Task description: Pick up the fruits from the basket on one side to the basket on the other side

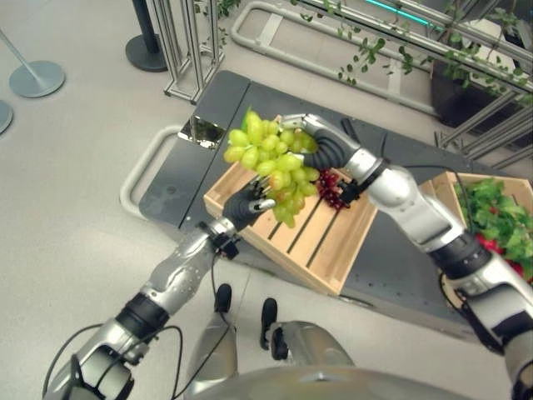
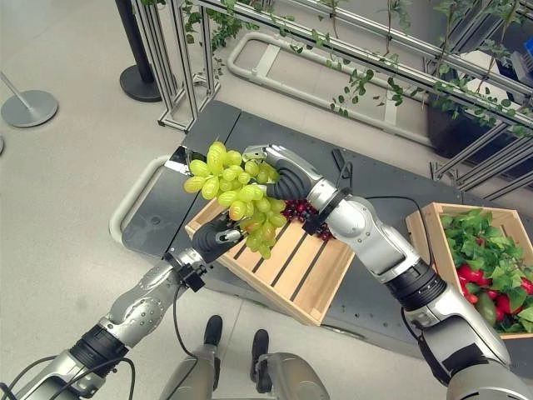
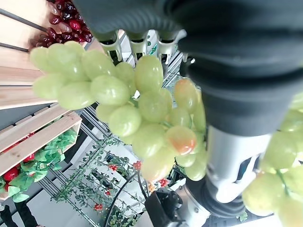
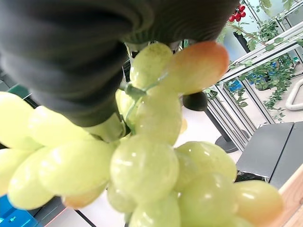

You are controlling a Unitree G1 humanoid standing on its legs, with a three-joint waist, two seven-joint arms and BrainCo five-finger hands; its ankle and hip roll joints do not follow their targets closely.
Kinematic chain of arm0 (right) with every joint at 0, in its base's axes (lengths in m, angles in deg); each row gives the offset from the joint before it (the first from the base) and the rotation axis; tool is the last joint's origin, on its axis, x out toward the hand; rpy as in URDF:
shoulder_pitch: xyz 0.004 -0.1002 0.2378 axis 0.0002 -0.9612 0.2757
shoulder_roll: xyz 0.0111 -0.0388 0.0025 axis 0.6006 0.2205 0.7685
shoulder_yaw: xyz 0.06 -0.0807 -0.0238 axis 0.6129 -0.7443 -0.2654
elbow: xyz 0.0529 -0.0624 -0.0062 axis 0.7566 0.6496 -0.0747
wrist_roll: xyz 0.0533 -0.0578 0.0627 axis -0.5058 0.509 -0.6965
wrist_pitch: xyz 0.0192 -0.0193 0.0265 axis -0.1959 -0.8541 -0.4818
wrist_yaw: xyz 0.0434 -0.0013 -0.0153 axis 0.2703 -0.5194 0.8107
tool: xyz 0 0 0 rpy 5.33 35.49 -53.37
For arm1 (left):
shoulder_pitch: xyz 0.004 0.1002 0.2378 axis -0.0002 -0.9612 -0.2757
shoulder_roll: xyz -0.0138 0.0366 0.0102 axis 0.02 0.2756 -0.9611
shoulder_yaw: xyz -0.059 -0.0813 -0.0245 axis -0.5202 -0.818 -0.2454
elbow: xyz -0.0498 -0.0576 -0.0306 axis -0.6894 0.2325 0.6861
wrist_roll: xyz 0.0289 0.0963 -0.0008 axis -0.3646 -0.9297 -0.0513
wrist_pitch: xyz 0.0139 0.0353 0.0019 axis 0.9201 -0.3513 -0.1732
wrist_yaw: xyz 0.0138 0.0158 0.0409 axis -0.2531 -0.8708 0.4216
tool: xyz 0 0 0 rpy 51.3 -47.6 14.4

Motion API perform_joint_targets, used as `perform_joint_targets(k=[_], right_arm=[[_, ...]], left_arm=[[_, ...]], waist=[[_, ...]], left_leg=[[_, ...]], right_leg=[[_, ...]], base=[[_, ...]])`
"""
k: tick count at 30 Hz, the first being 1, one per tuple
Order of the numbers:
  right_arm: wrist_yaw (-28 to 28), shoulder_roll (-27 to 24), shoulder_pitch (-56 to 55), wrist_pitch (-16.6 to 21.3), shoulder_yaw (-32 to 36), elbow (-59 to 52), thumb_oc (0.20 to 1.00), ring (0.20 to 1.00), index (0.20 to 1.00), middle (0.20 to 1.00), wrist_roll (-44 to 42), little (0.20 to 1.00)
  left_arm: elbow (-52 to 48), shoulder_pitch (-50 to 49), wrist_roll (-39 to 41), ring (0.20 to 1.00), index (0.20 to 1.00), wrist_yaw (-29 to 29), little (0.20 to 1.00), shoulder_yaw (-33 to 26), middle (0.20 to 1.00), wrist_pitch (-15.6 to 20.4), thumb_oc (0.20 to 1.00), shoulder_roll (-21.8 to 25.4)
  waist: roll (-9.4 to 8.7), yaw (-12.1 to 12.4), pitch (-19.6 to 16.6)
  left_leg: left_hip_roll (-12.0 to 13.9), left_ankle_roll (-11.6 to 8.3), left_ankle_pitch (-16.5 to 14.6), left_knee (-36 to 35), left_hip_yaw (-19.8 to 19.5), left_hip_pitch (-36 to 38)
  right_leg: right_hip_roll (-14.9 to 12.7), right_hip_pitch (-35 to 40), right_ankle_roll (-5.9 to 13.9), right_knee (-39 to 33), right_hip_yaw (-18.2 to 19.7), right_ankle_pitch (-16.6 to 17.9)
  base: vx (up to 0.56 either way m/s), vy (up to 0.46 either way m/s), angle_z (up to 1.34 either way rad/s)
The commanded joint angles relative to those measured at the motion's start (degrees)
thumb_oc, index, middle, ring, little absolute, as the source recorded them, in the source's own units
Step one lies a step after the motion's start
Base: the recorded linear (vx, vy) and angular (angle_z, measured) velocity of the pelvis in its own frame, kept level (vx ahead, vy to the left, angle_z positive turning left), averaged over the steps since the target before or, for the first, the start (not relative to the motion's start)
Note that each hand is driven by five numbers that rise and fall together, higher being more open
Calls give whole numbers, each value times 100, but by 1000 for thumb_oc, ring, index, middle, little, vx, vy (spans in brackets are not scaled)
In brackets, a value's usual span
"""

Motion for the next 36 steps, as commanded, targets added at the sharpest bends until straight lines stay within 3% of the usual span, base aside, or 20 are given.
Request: perform_joint_targets(k=[1, 13, 21, 36], right_arm=[[-220, 282, 654, 255, 235, -232, 200, 200, 200, 200, -392, 200], [-419, 739, 1668, 75, -355, 842, 200, 200, 200, 200, 49, 200], [-382, 962, 1703, 14, -449, 1015, 200, 200, 200, 200, 163, 200], [-161, 922, 1357, -7, -477, 895, 200, 200, 200, 200, 137, 200]], left_arm=[[-244, 75, -164, 1000, 1000, -88, 1000, -1, 1000, 274, 1000, -76], [-251, 139, -41, 1000, 1000, -77, 1000, 158, 1000, 237, 1000, -121], [-228, 187, -78, 1000, 1000, -21, 1000, 161, 1000, 246, 1000, -179], [-205, 153, -149, 1000, 1000, -29, 1000, 154, 1000, 224, 1000, -229]], waist=[[-72, -66, -208], [-66, 46, -200], [-62, 80, -163], [-37, 62, -142]], left_leg=[[130, -32, -811, 535, -162, 258], [109, -26, -821, 542, -202, 266], [93, -11, -826, 551, -209, 250], [106, -20, -845, 603, -219, 229]], right_leg=[[-603, 15, 934, 42, 283, 328], [-608, 16, 915, 52, 289, 330], [-615, 18, 926, 71, 267, 325], [-625, 9, 921, 91, 262, 302]], base=[[0, 0, 0], [1, 0, 1], [0, 0, 0], [0, 0, 0]])
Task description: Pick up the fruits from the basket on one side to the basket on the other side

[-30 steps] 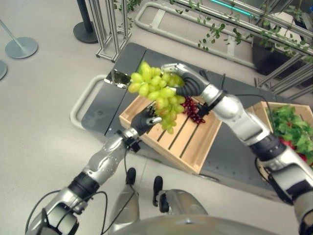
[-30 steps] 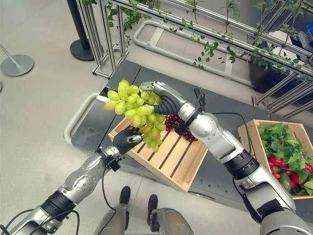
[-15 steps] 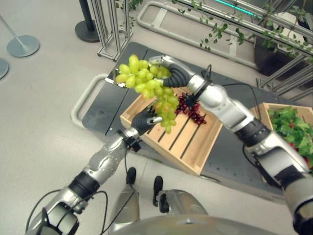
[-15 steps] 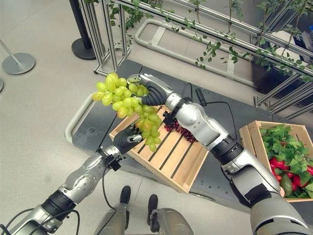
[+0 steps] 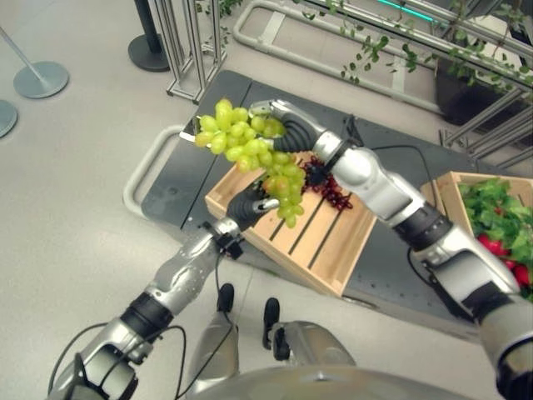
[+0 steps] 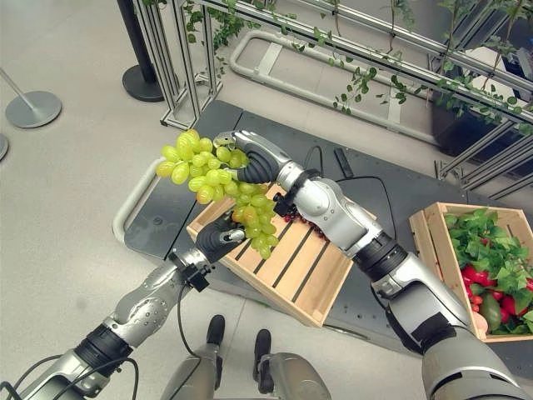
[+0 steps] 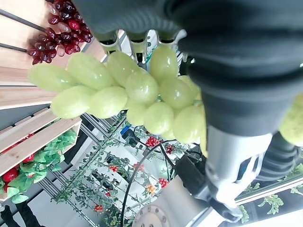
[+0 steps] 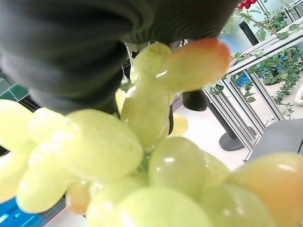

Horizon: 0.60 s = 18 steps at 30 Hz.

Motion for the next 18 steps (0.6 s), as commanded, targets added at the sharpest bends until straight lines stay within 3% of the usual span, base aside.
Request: perform_joint_targets(k=[1, 6, 7, 8, 9, 18], right_arm=[[-73, 114, 181, 125, 138, -365, 200, 200, 200, 200, -20, 200], [-60, 122, 131, 131, 155, -394, 200, 200, 200, 200, -25, 200], [-62, 125, 125, 128, 153, -398, 200, 200, 200, 200, -28, 200], [-62, 133, 123, 132, 152, -390, 200, 200, 200, 200, -26, 200], [-62, 133, 124, 134, 152, -394, 200, 200, 200, 200, -22, 200], [-79, 170, 105, 136, 154, -401, 200, 200, 200, 200, 47, 200]], left_arm=[[-204, 115, -159, 1000, 1000, -98, 1000, 79, 1000, 218, 1000, -114], [-232, 94, -140, 1000, 1000, -110, 1000, 73, 1000, 209, 1000, -126], [-230, 100, -142, 812, 812, -112, 812, 84, 812, 205, 812, -125], [-238, 108, -142, 297, 297, -116, 297, 93, 297, 203, 297, -128], [-248, 114, -133, 200, 200, -122, 200, 89, 200, 200, 200, -130], [-239, 82, -149, 200, 200, -98, 200, 57, 200, 225, 200, -185]], waist=[[-143, 50, -217], [-136, 46, -210], [-136, 45, -208], [-136, 48, -206], [-134, 49, -204], [-137, 53, -205]], left_leg=[[110, -13, -799, 564, -205, 189], [115, -15, -796, 563, -207, 183], [113, -15, -796, 568, -207, 179], [109, -13, -796, 570, -211, 176], [108, -14, -796, 568, -210, 177], [112, -9, -803, 575, -213, 171]], right_leg=[[-632, -75, 927, 140, 261, 299], [-631, -91, 927, 150, 273, 294], [-632, -96, 924, 153, 274, 293], [-631, -100, 924, 155, 274, 293], [-630, -104, 923, 157, 273, 292], [-638, -99, 927, 164, 271, 285]], base=[[0, 0, 0], [0, 0, 0], [0, 0, 0], [0, 0, 0], [0, 0, 0], [0, 0, 0]])
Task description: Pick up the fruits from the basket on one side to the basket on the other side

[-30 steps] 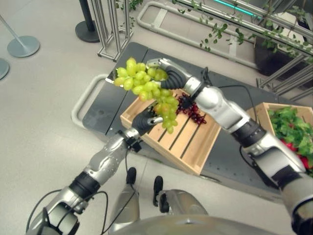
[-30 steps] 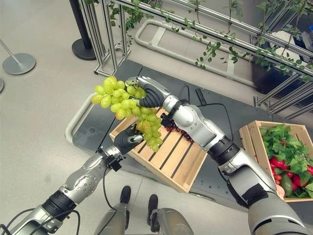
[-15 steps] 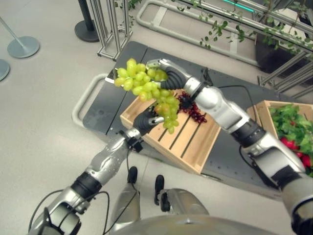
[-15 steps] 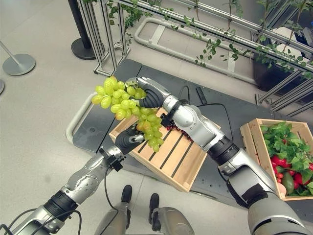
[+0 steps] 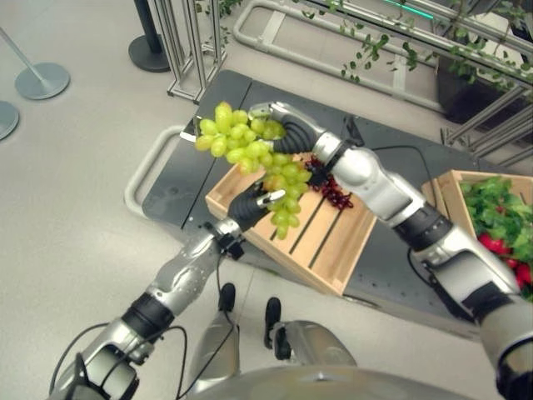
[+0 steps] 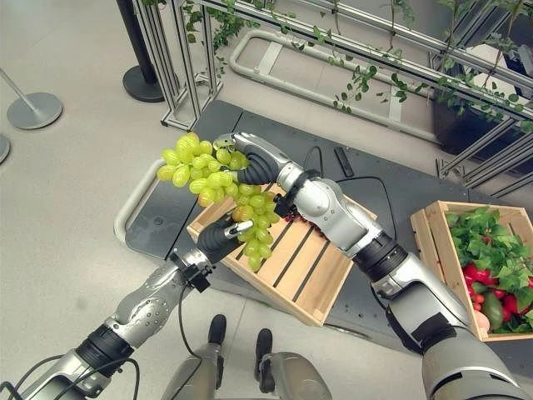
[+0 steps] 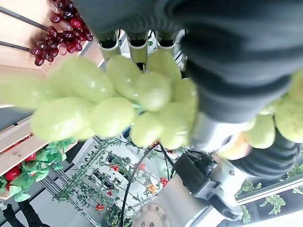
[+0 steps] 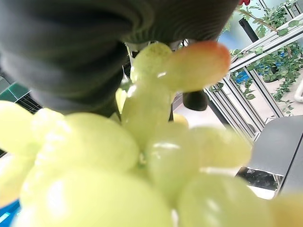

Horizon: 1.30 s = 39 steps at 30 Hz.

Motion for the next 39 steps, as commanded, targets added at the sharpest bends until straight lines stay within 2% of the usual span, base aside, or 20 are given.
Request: perform_joint_targets(k=[1, 8, 20, 21, 22, 23, 39], right_arm=[[-125, 179, 118, 173, 152, -403, 200, 200, 200, 200, 43, 200], [-121, 212, 101, 172, 161, -422, 200, 200, 200, 200, 57, 200], [-79, 221, 65, 165, 156, -438, 200, 200, 200, 200, -22, 200], [-76, 220, 56, 141, 165, -425, 853, 853, 853, 853, -42, 853], [-76, 220, 55, 141, 165, -425, 853, 853, 853, 853, -42, 853], [-85, 221, 52, 141, 172, -421, 1000, 1000, 1000, 1000, -52, 1000], [-174, 109, -274, 151, 457, -391, 1000, 1000, 1000, 1000, -331, 1000]], left_arm=[[-230, 92, -91, 200, 200, -88, 200, -85, 200, 239, 200, -161], [-219, 71, -109, 238, 238, -63, 238, -116, 238, 245, 238, -211], [-180, 27, -129, 200, 200, -52, 200, -155, 200, 253, 200, -229], [-186, 27, -148, 200, 200, -47, 200, -161, 200, 262, 200, -231], [-186, 27, -149, 200, 200, -46, 200, -161, 200, 262, 200, -231], [-189, 29, -154, 200, 200, -46, 200, -163, 200, 259, 200, -231], [-197, -51, -239, 200, 200, -25, 200, -287, 200, 314, 200, -228]], waist=[[-169, 47, -217], [-165, 56, -211], [-170, 64, -214], [-169, 59, -211], [-169, 60, -212], [-170, 59, -212], [-153, 49, -207]], left_leg=[[111, -9, -803, 562, -211, 172], [106, -2, -805, 570, -219, 164], [109, 5, -823, 578, -214, 165], [112, 5, -823, 575, -212, 164], [112, 5, -824, 576, -212, 163], [111, 5, -824, 579, -210, 161], [109, 12, -821, 587, -199, 145]], right_leg=[[-637, -97, 930, 149, 268, 282], [-636, -115, 928, 172, 266, 266], [-637, -116, 928, 193, 280, 261], [-634, -125, 929, 189, 287, 262], [-634, -126, 929, 190, 287, 261], [-632, -128, 928, 191, 291, 261], [-645, -135, 934, 204, 295, 263]], base=[[0, 0, 0], [0, 0, 0], [0, 0, 0], [0, 0, 0], [0, 0, 0], [0, 0, 0], [0, 0, 0]])
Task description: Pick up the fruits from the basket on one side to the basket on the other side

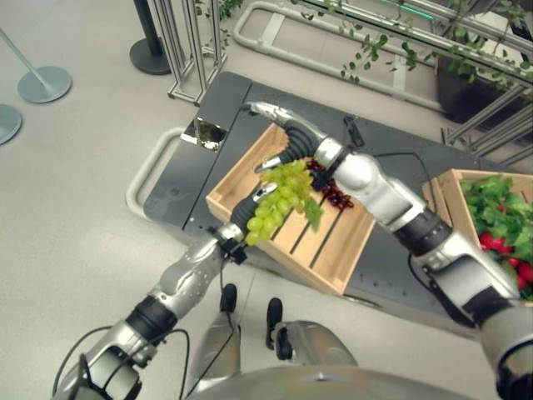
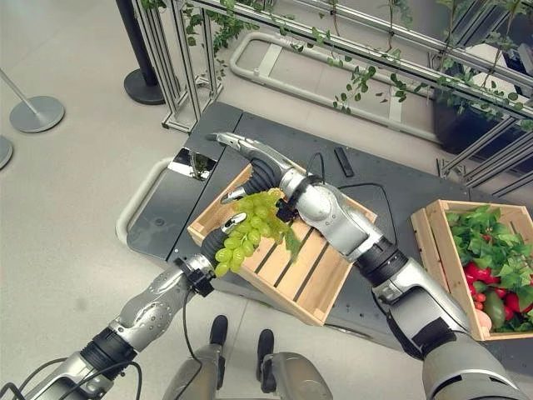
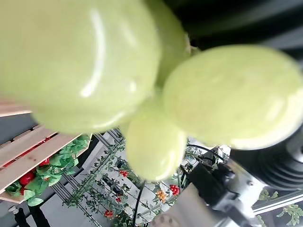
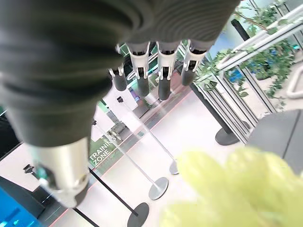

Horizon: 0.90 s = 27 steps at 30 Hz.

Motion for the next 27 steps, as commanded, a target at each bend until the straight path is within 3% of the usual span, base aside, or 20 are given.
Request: perform_joint_targets(k=[1, 19, 27], right_arm=[[-199, 91, -68, 166, 483, -353, 1000, 1000, 1000, 1000, -268, 1000], [-454, 44, -580, 247, 1002, -416, 1000, 1000, 1000, 1000, -514, 1000], [-573, -522, -1507, 504, 1997, -709, 1000, 1000, 1000, 1000, -1003, 1000]], left_arm=[[-412, -23, -124, 200, 200, -139, 200, -292, 200, 368, 200, -78], [-406, -184, -194, 200, 200, -120, 200, -422, 200, 416, 200, -75], [-513, -581, -186, 200, 200, -179, 200, -971, 200, 529, 200, 67]], waist=[[-191, 53, -188], [-124, 14, -185], [-62, -13, -180]], left_leg=[[111, 18, -813, 553, -203, 146], [115, 26, -827, 570, -189, 149], [120, -10, -792, 541, -241, 157]], right_leg=[[-642, -115, 927, 150, 269, 271], [-641, -143, 926, 174, 301, 268], [-634, -119, 922, 193, 229, 214]], base=[[0, 0, 0], [0, 0, 0], [0, 0, 0]])
